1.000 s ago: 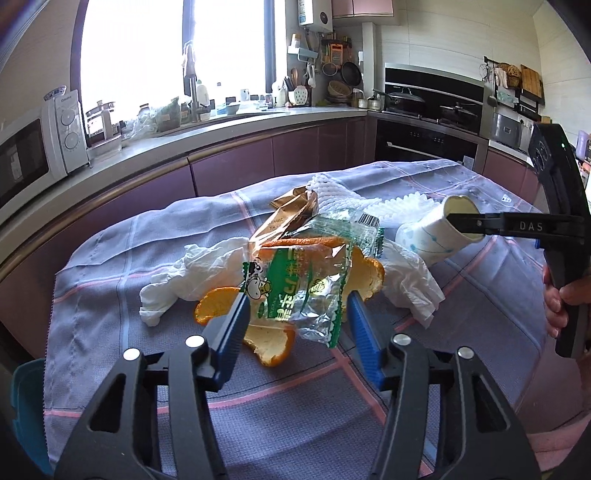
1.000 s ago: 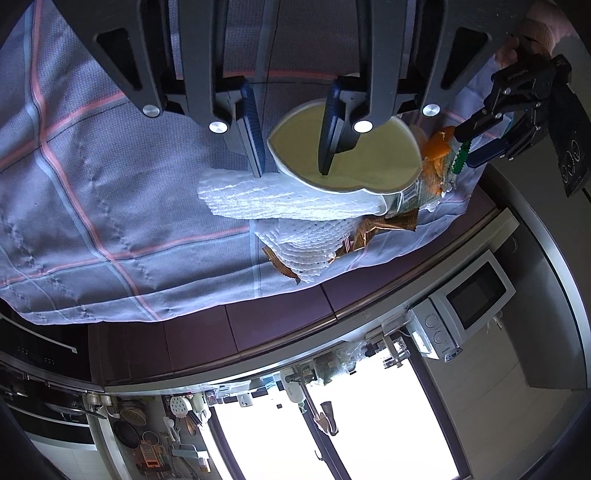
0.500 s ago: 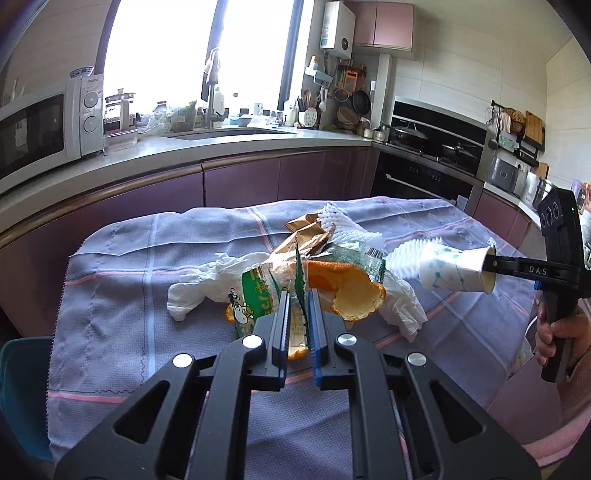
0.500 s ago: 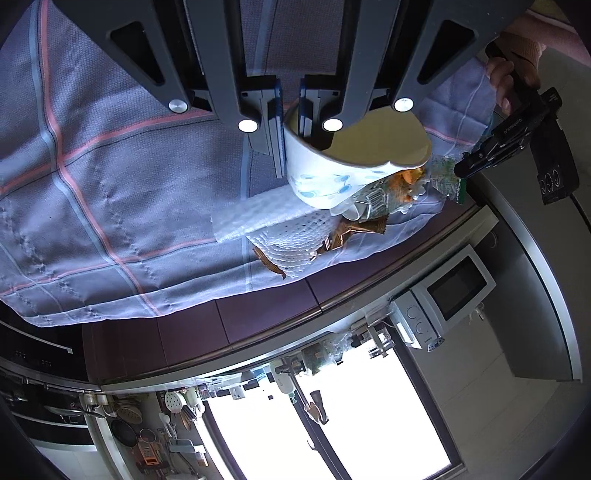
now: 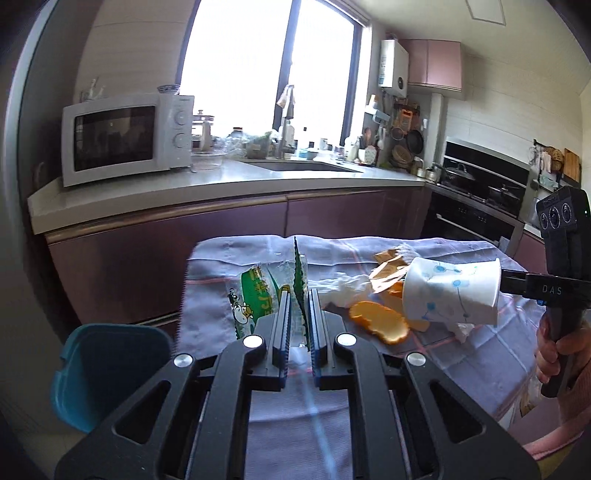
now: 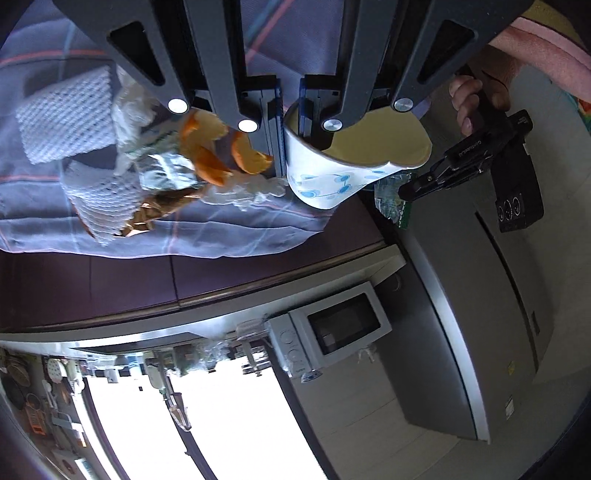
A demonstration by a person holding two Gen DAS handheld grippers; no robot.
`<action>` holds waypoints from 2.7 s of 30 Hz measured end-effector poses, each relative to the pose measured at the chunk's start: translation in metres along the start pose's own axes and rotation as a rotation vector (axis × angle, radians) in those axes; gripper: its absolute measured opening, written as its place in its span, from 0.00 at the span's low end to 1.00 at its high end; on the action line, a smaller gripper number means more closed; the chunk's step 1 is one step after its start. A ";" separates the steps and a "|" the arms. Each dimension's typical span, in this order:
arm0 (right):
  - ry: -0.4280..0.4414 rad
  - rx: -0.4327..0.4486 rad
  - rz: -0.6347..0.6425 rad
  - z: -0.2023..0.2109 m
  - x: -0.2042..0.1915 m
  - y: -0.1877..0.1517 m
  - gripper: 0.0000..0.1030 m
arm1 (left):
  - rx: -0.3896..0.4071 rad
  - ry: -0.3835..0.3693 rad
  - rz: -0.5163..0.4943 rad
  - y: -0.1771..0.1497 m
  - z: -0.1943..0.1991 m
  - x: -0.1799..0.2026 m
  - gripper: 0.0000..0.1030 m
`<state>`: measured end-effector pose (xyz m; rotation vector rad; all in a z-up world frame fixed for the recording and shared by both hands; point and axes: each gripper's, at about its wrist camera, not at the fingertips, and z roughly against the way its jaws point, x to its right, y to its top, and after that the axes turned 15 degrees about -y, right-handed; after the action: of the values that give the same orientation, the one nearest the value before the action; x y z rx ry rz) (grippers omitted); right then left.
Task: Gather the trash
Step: 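Carry the wrapper and cup to the teal bin and release both, then move both open tools back over the trash on the cloth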
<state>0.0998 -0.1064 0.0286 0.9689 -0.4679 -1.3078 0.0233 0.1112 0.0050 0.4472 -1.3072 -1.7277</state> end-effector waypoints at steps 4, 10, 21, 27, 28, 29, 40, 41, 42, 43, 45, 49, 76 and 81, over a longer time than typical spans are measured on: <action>0.087 -0.047 0.103 -0.049 -0.055 0.015 0.05 | -0.002 0.131 0.057 -0.008 0.030 -0.049 0.09; 0.161 -0.124 0.211 -0.118 -0.124 0.028 0.05 | -0.040 0.271 0.137 -0.026 0.049 -0.121 0.09; 0.117 -0.285 0.369 -0.213 -0.198 0.023 0.06 | -0.143 0.309 0.259 -0.062 0.018 -0.211 0.09; 0.082 -0.352 0.389 -0.243 -0.211 0.018 0.08 | -0.176 0.311 0.306 -0.070 0.004 -0.230 0.10; 0.081 -0.362 0.383 -0.246 -0.212 0.017 0.09 | -0.180 0.320 0.307 -0.071 0.002 -0.234 0.10; 0.080 -0.370 0.379 -0.249 -0.213 0.017 0.10 | -0.185 0.326 0.311 -0.073 0.000 -0.235 0.10; 0.085 -0.354 0.336 -0.245 -0.199 0.020 0.27 | -0.198 0.336 0.329 -0.082 -0.009 -0.234 0.17; 0.092 -0.347 0.327 -0.240 -0.195 0.022 0.27 | -0.189 0.329 0.325 -0.080 -0.007 -0.232 0.17; 0.099 -0.338 0.317 -0.235 -0.190 0.023 0.27 | -0.179 0.321 0.321 -0.078 -0.006 -0.228 0.17; 0.107 -0.324 0.308 -0.228 -0.186 0.024 0.28 | -0.168 0.314 0.317 -0.075 -0.003 -0.224 0.18; 0.119 -0.290 0.297 -0.210 -0.178 0.027 0.28 | -0.140 0.288 0.301 -0.068 0.002 -0.214 0.19; 0.124 -0.209 0.268 -0.166 -0.155 0.032 0.33 | -0.084 0.225 0.252 -0.050 0.009 -0.186 0.26; -0.337 0.012 -0.100 0.018 0.089 -0.017 0.37 | -0.190 -0.134 0.027 -0.010 -0.118 -0.009 0.42; -0.330 -0.004 -0.141 0.010 0.101 -0.021 0.37 | -0.216 -0.122 0.016 -0.004 -0.136 -0.006 0.42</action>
<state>0.1042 -0.2045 -0.0053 0.7952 -0.6577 -1.6058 0.1234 0.0383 -0.0516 0.2089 -1.1875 -1.8826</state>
